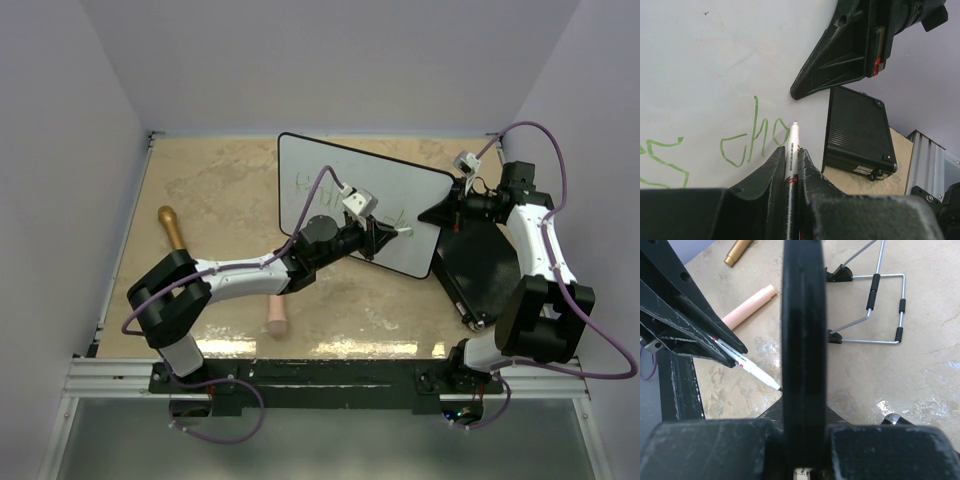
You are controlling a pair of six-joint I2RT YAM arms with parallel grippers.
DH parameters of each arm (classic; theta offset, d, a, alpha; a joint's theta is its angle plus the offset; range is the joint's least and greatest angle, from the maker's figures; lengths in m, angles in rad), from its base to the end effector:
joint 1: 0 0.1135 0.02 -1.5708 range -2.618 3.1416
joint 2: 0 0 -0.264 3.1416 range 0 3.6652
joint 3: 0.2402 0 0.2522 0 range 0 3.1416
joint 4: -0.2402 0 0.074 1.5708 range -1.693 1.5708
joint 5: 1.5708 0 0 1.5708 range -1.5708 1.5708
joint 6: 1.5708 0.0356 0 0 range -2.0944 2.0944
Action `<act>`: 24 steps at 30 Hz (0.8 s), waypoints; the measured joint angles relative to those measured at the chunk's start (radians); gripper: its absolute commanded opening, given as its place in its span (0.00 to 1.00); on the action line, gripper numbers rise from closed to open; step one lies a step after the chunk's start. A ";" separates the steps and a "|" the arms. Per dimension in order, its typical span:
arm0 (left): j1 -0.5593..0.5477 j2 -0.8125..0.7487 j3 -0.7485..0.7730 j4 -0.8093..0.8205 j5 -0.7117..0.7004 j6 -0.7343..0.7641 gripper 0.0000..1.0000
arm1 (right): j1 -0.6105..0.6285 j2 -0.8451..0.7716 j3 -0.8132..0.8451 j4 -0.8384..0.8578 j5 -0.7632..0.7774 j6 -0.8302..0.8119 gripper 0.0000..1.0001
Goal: Write a sentence on the whiteboard
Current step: Write on the whiteboard at the center of the board.
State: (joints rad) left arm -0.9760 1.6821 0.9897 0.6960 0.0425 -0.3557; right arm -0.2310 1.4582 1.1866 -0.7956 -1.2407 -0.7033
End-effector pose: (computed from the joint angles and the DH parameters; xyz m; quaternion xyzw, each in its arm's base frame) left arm 0.2149 -0.3203 0.2661 0.2297 0.6674 -0.4493 0.5477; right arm 0.2839 -0.0322 0.2930 -0.3252 0.7323 0.4114 0.4345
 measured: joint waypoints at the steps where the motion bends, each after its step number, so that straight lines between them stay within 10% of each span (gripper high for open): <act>1: 0.000 0.006 0.005 -0.005 0.003 0.000 0.00 | 0.000 0.000 0.000 0.000 0.000 0.000 0.00; 24: -0.001 0.078 0.082 -0.043 0.010 0.009 0.00 | 0.000 0.000 0.000 0.000 0.000 -0.001 0.00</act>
State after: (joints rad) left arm -0.9771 1.7599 1.0721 0.6533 0.0528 -0.3470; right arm -0.2310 1.4582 1.1866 -0.7952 -1.2404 -0.7044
